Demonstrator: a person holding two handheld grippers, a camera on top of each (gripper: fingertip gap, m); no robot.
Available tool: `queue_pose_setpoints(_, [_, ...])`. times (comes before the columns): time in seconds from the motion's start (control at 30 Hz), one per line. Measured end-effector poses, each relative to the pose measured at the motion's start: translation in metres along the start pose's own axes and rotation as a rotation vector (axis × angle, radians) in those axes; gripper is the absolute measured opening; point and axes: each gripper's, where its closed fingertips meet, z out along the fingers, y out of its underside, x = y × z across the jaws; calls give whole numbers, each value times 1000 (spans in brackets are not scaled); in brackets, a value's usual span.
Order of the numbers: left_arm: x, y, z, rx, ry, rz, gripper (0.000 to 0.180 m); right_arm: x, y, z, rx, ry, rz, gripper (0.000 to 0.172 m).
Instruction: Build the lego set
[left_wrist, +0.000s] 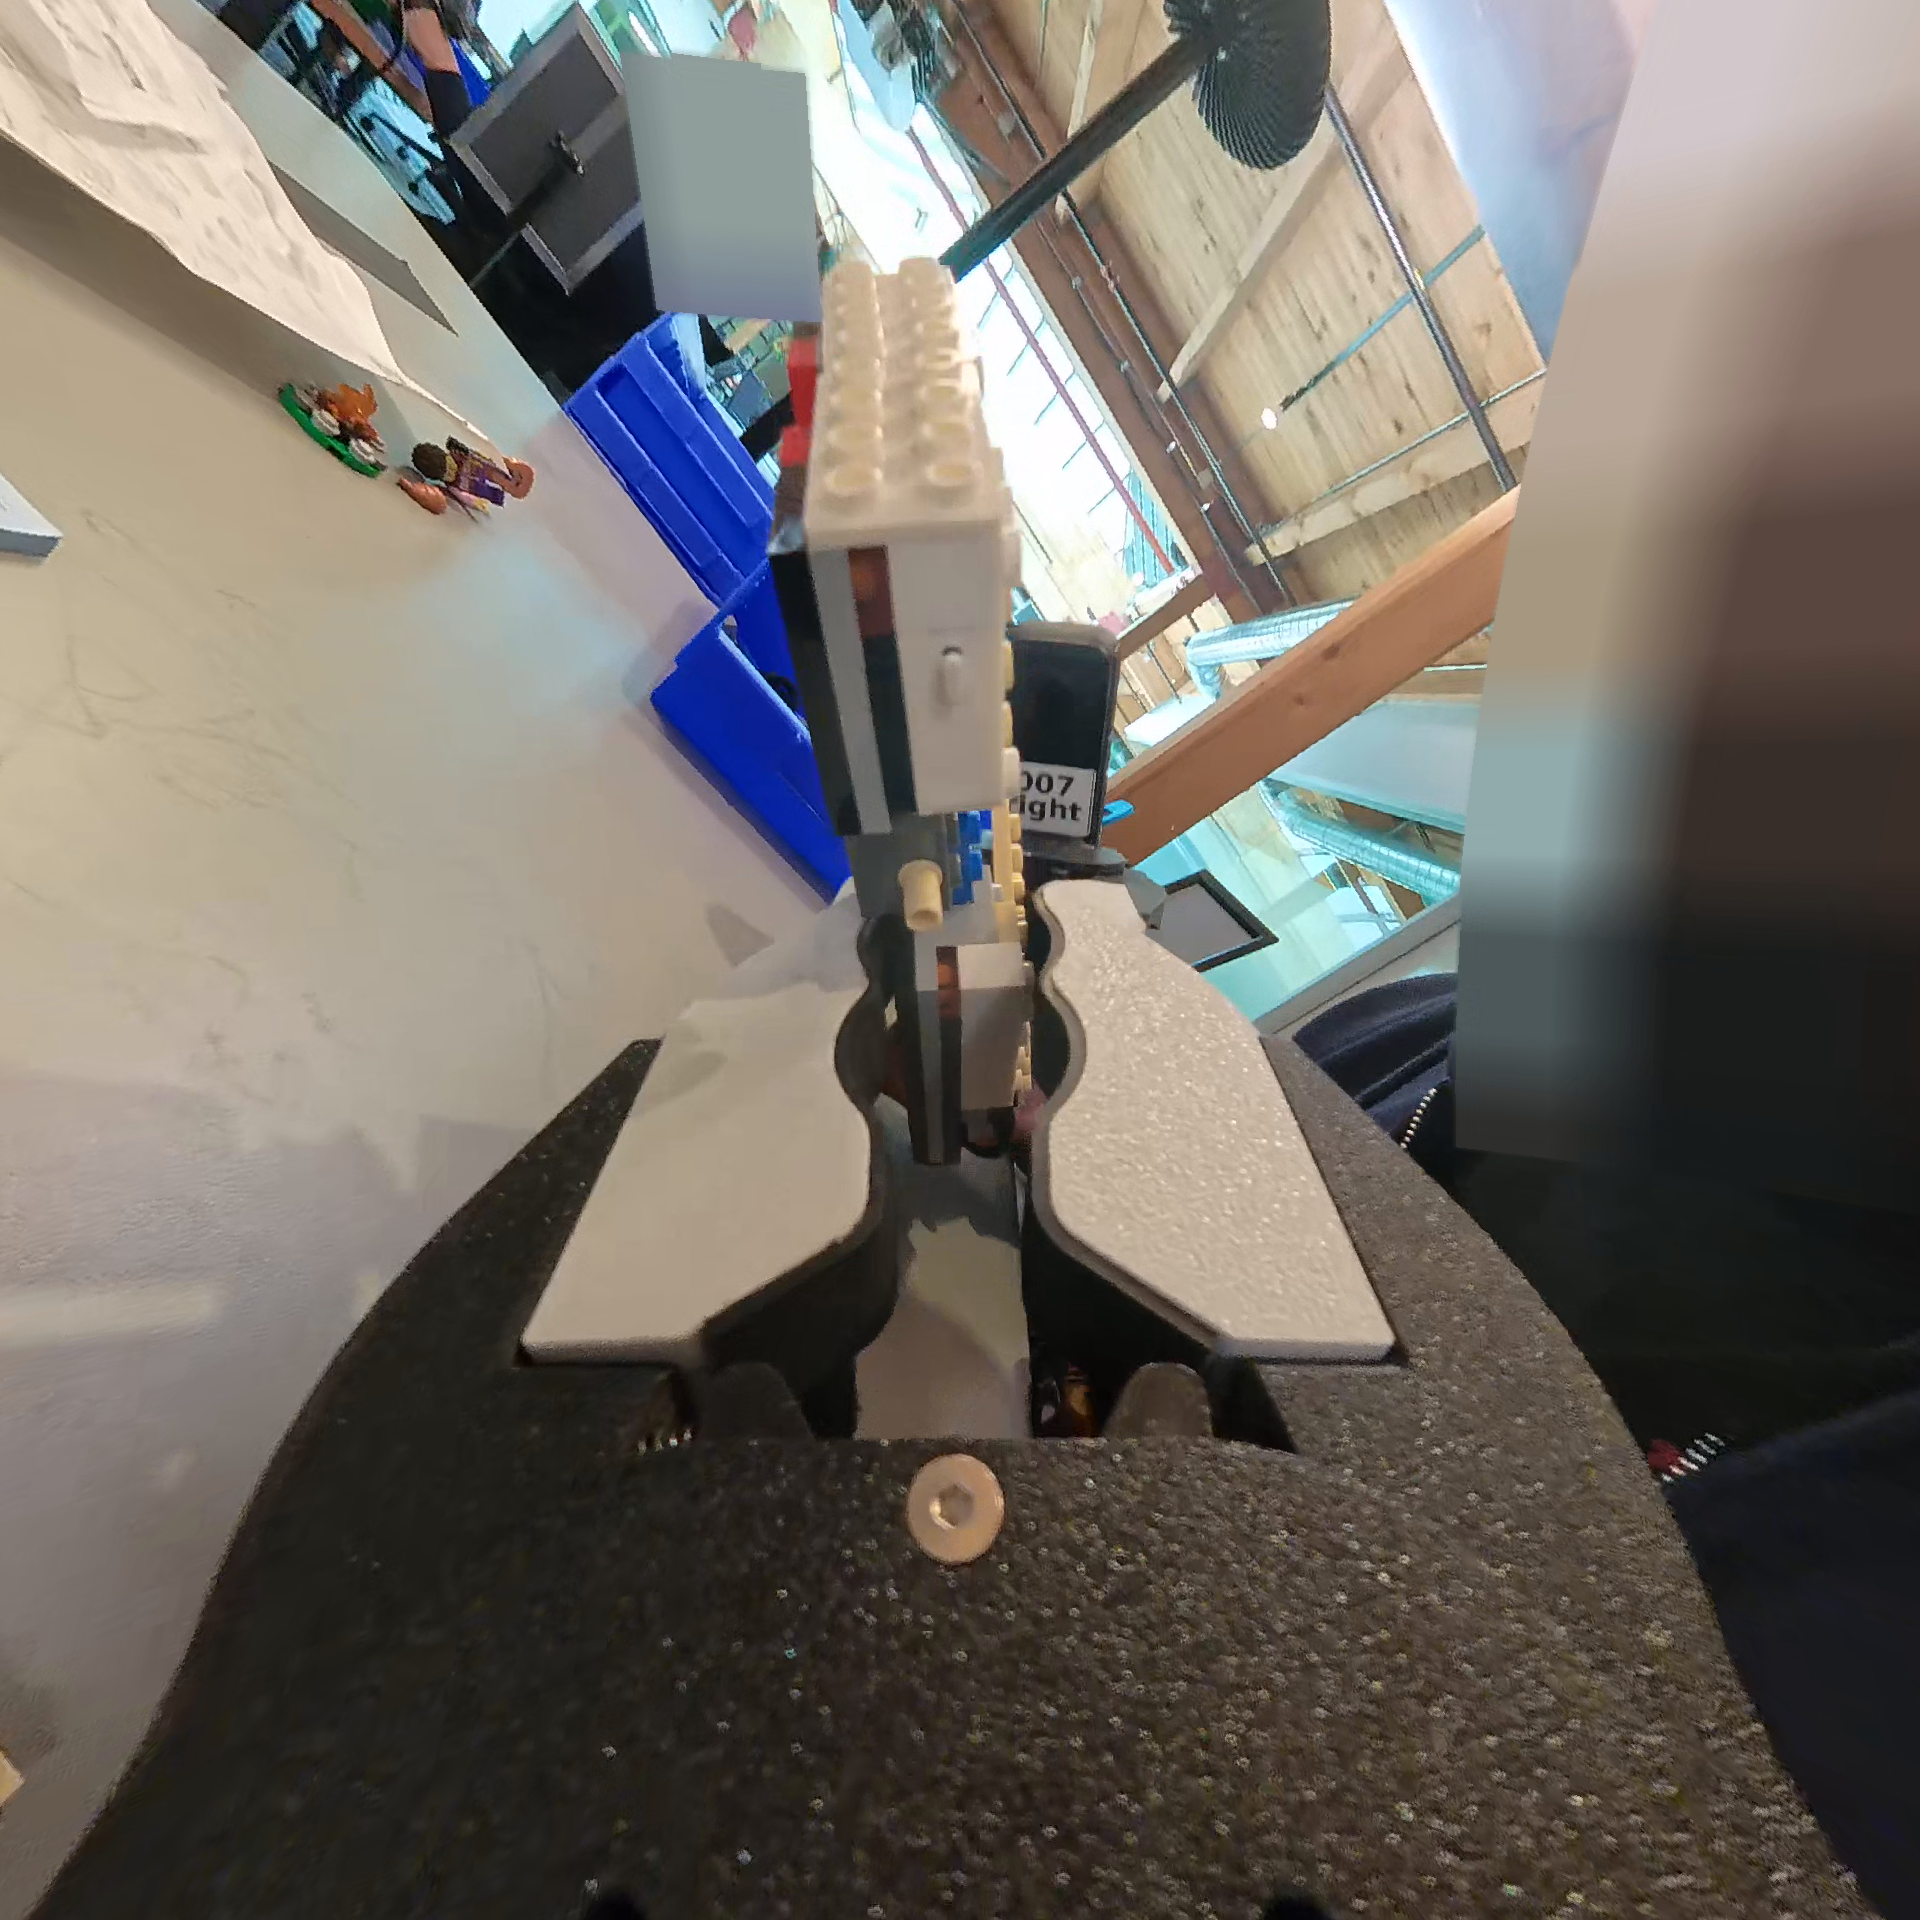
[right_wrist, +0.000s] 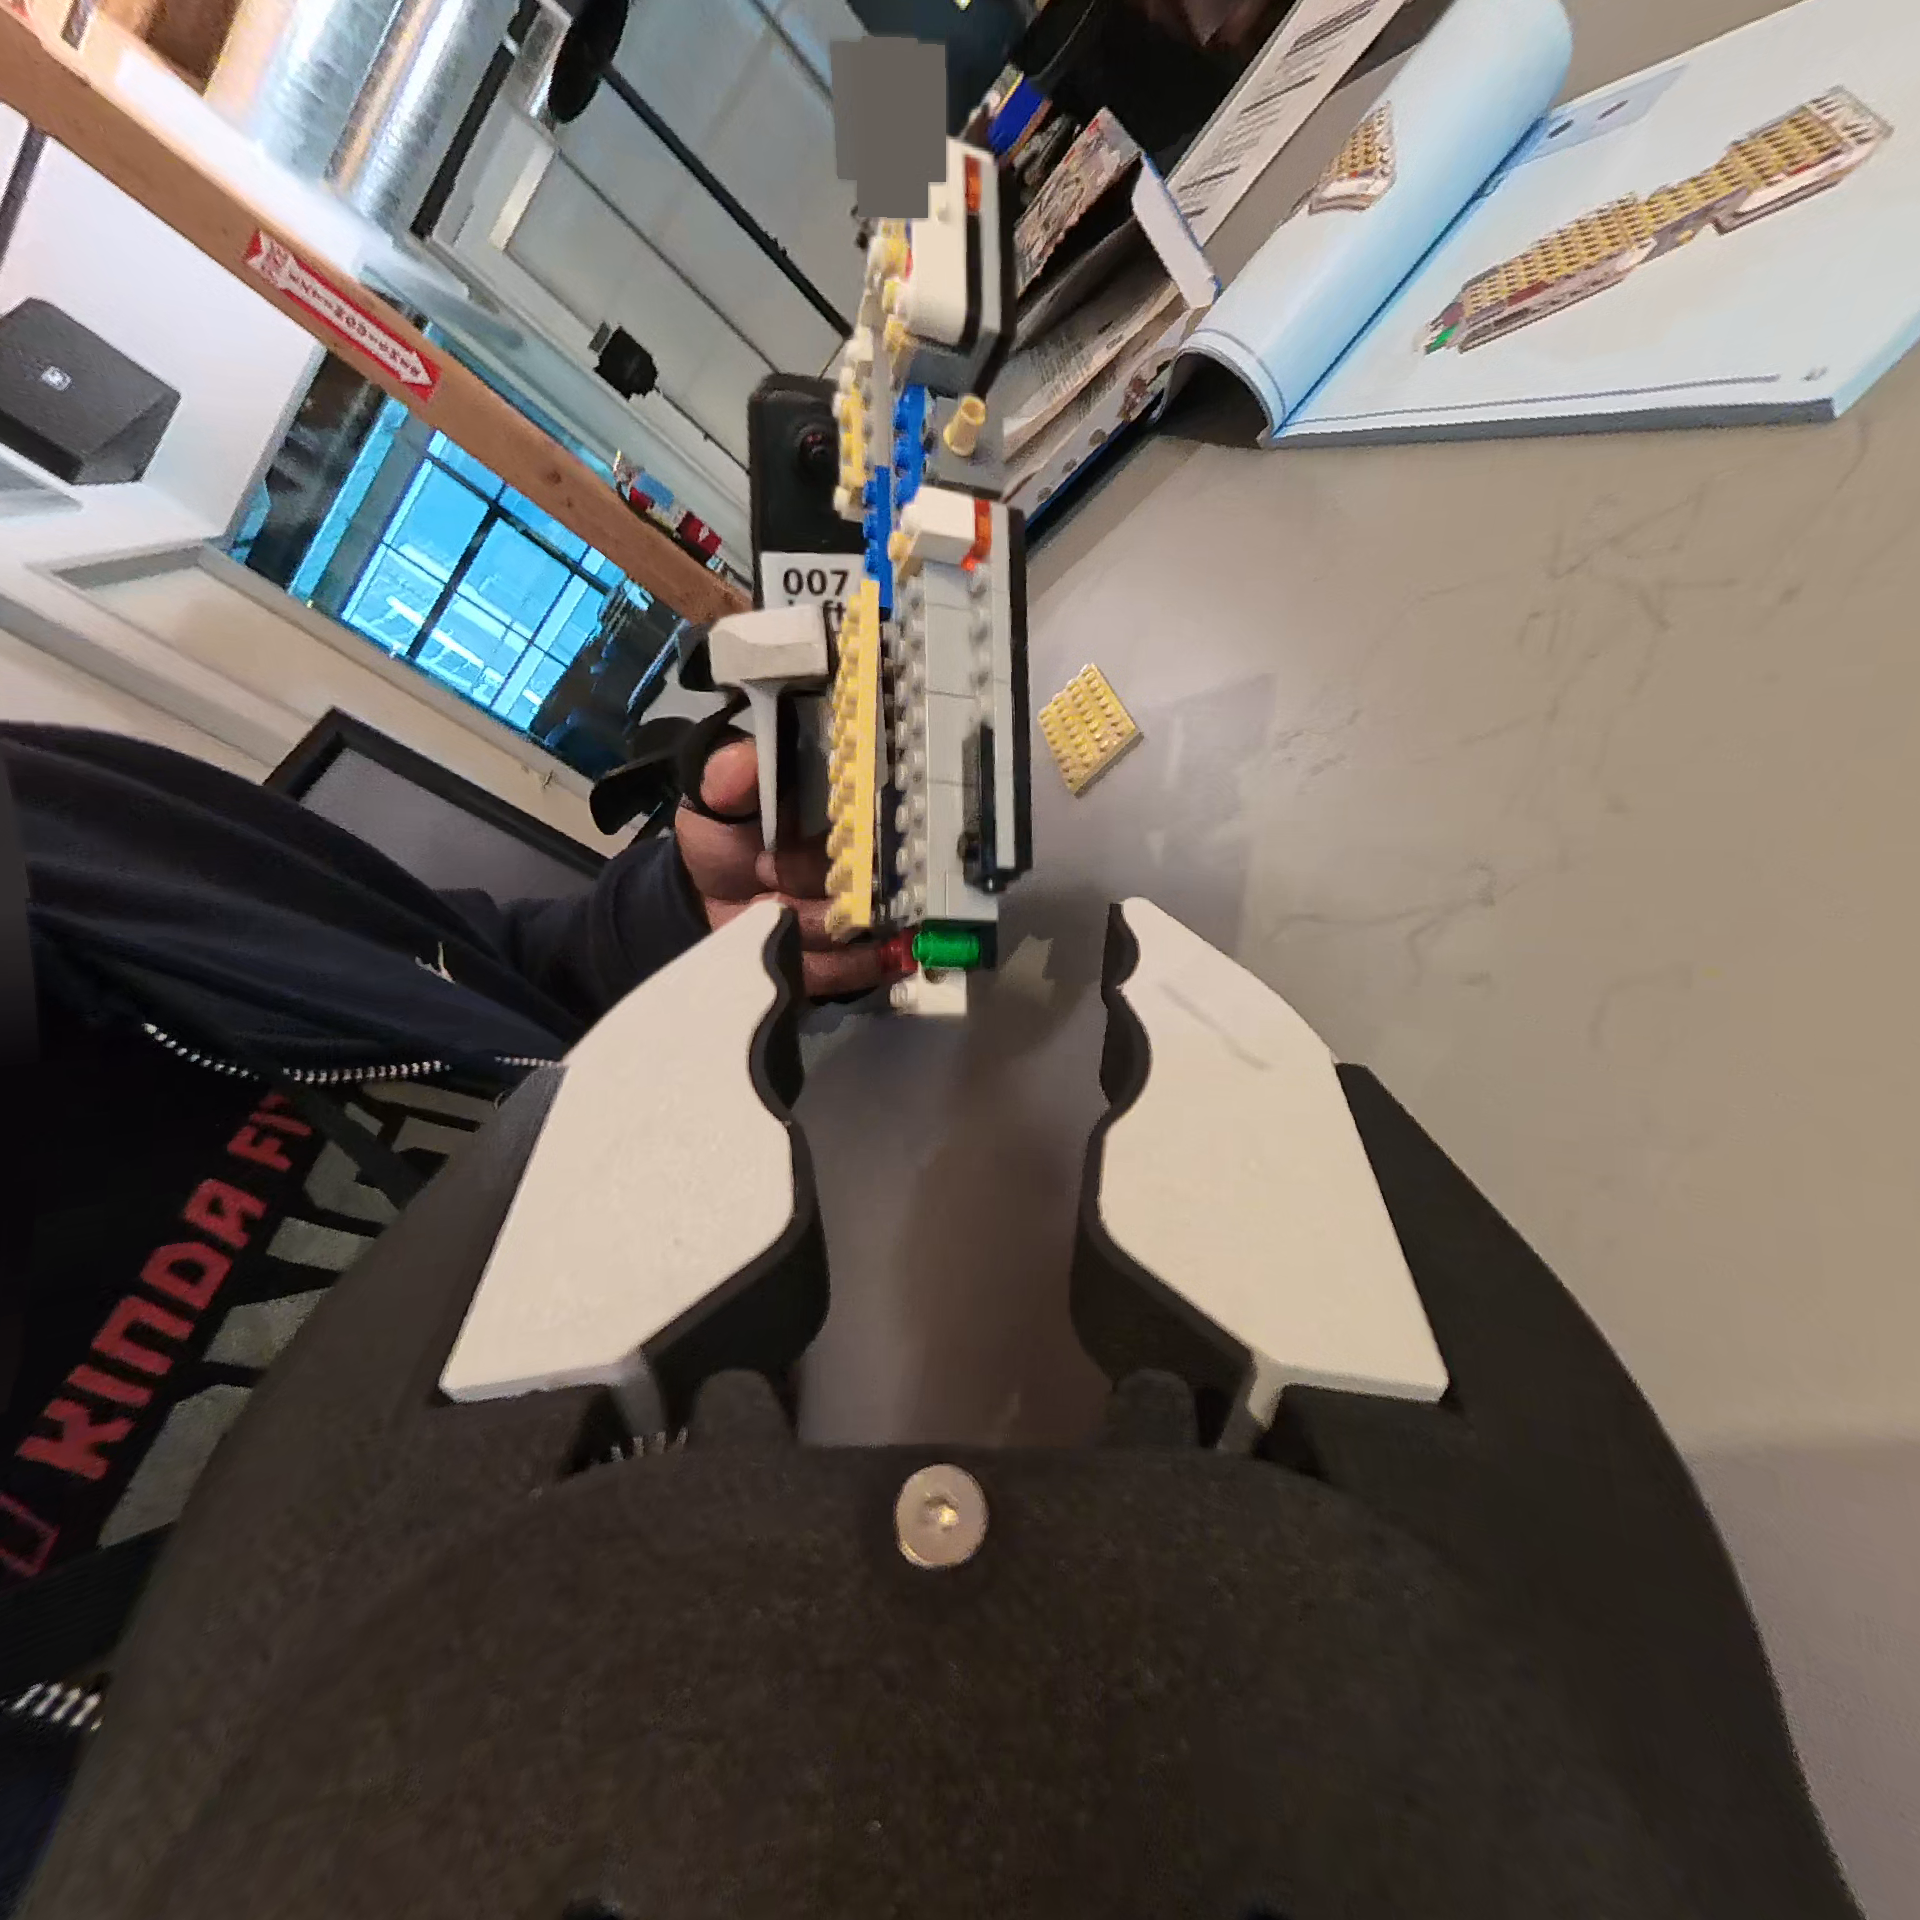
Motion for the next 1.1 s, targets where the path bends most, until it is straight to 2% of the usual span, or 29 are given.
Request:
queue_pose_setpoints(0.2, [-1,12,2,-117,-23,38,23,-1,-12,5,-16,-19,-43,57])
queue_pose_setpoints(0.4, [3,25,7,-199,-24,93,23,-3,-10,18,-44,-37,-92,58])
queue_pose_setpoints(0.57, [11,37,10,-267,16,134,23,-7,-7,21,-52,-81,-123,51])
queue_pose_setpoints(0.73, [13,42,11,-311,25,160,23,-17,0,18,-66,-157,-129,33])
queue_pose_setpoints(1.1, [16,48,14,-345,40,176,23,-21,5,13,-53,-210,-124,26])
